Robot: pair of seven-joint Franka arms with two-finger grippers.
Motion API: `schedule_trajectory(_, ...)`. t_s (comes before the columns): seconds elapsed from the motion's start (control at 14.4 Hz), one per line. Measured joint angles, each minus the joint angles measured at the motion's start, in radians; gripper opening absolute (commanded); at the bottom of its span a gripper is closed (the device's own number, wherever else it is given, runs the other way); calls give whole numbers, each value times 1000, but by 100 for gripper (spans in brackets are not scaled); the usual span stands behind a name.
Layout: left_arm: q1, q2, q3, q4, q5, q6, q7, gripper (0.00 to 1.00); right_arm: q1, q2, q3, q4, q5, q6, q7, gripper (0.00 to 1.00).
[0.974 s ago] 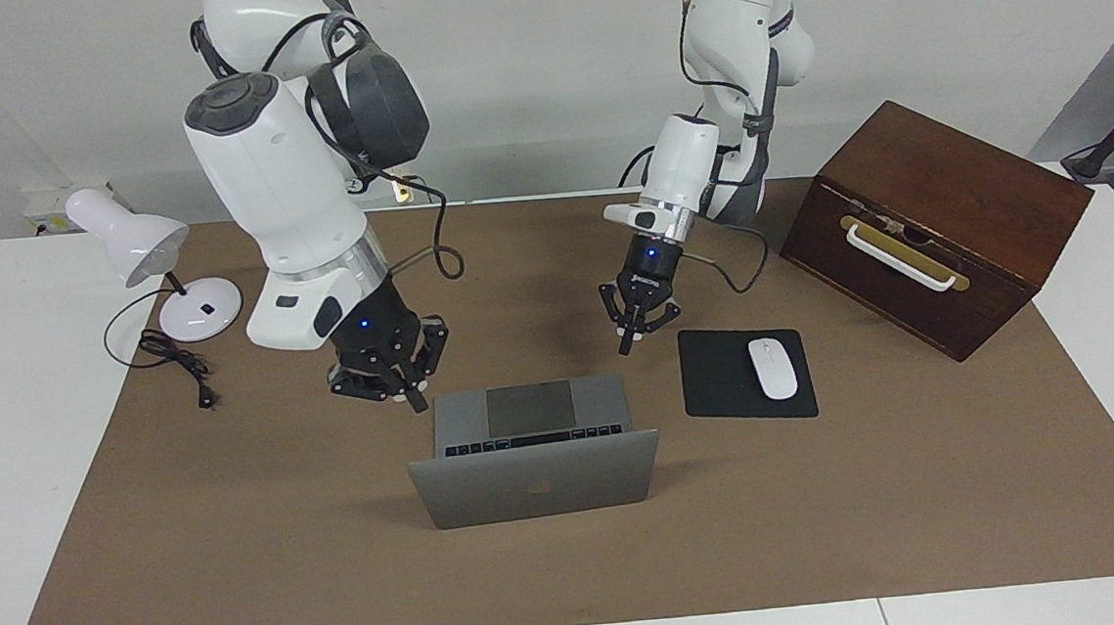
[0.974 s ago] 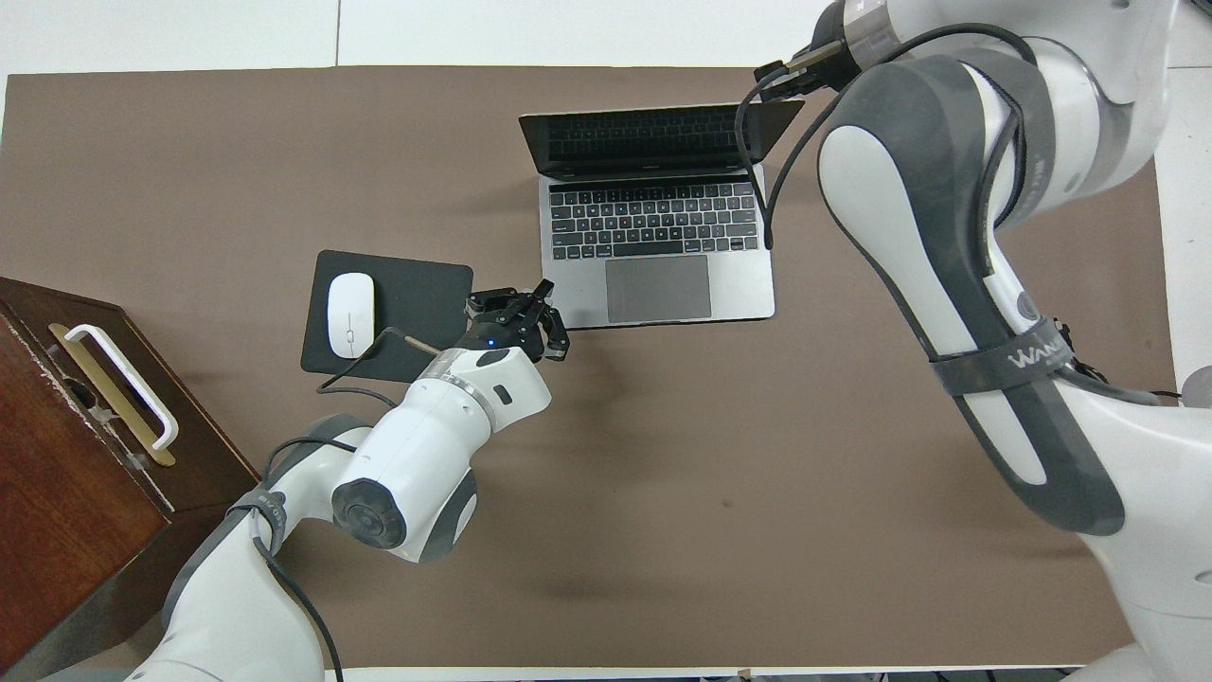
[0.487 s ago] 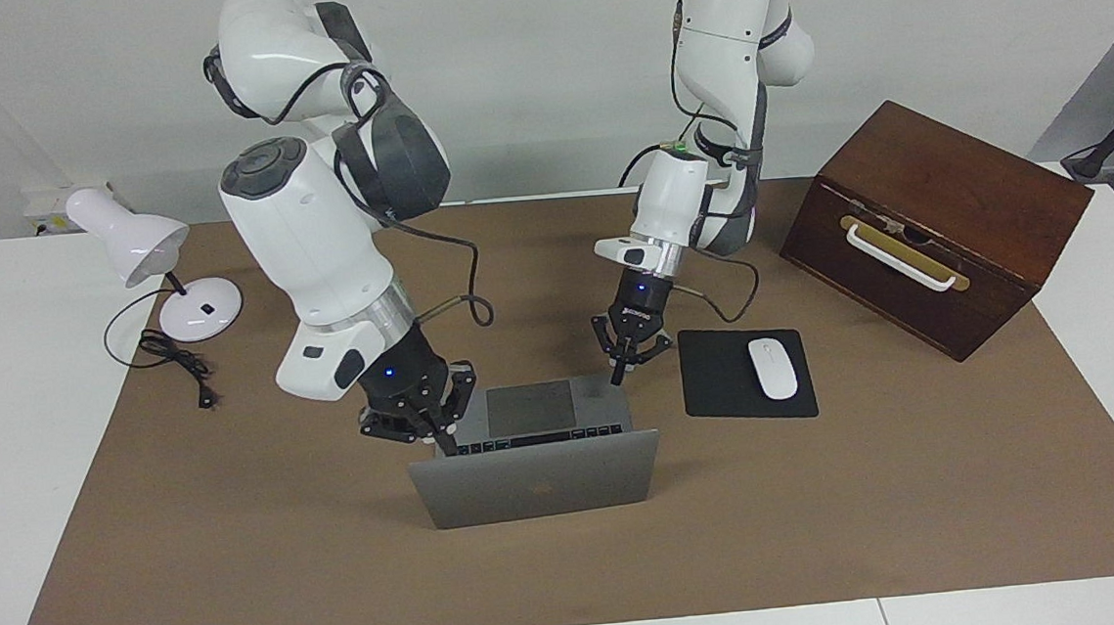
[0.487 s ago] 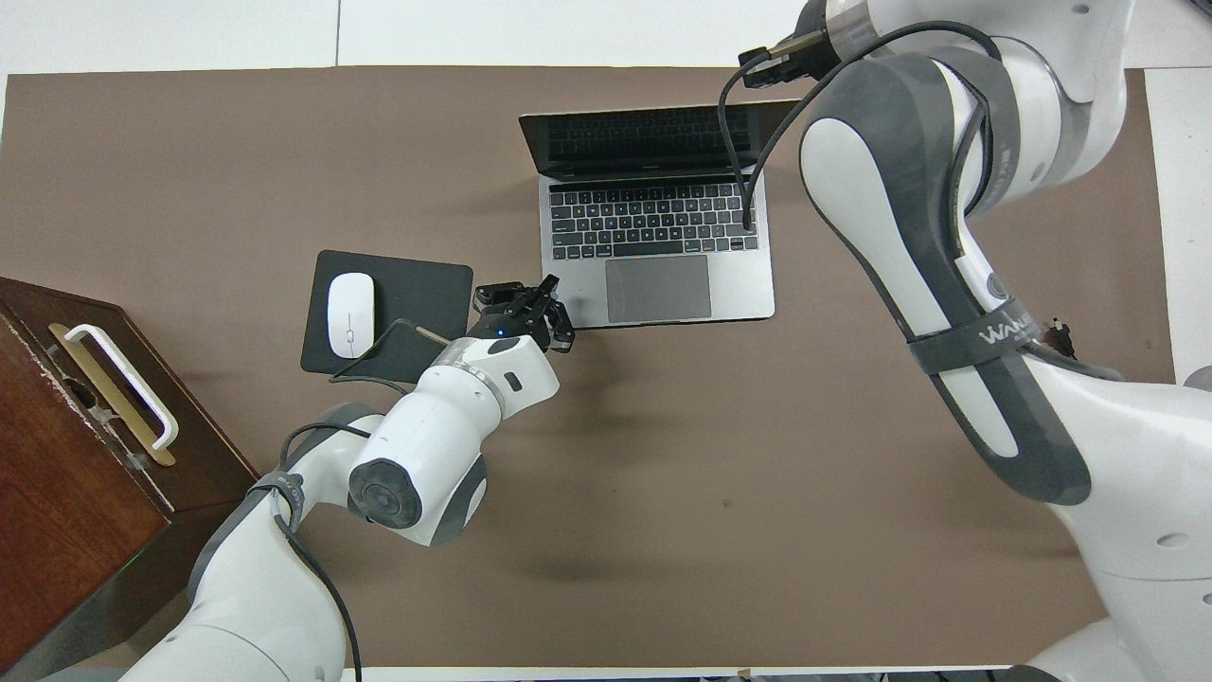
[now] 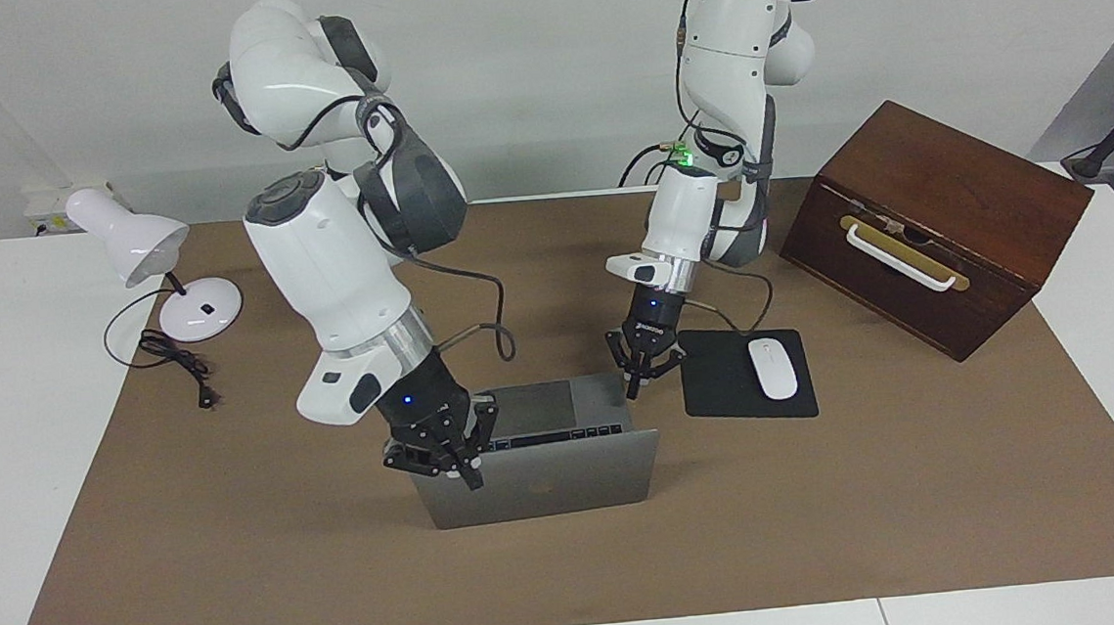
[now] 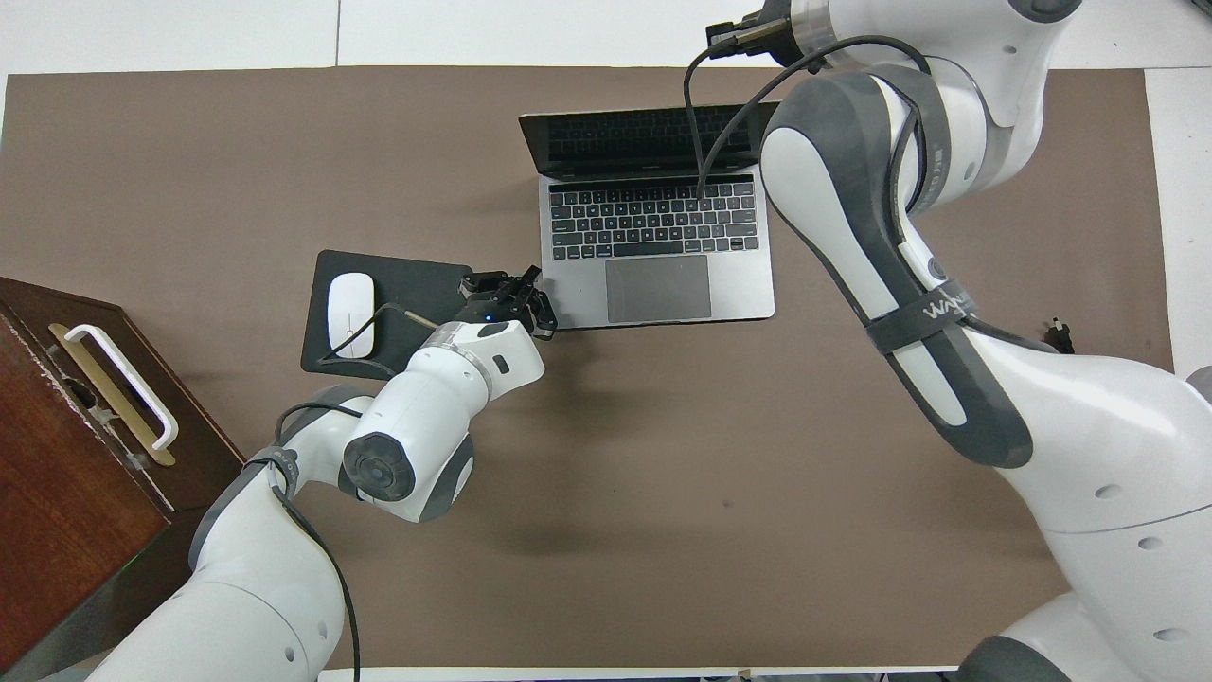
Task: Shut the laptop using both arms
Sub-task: 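Hook the right gripper over the top edge of the laptop lid, then pull the laptop lid toward the robot with the right gripper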
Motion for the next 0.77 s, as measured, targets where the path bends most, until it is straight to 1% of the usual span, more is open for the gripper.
schedule_trajectory(0.28, 0, 27, 0, 36, 0, 0, 0, 0, -4, 6, 36, 1, 5, -6, 50, 0)
schedule_trajectory(0.77, 2, 59, 1, 49, 0, 0, 43, 0, -6, 41, 40, 0, 3, -9, 56, 0)
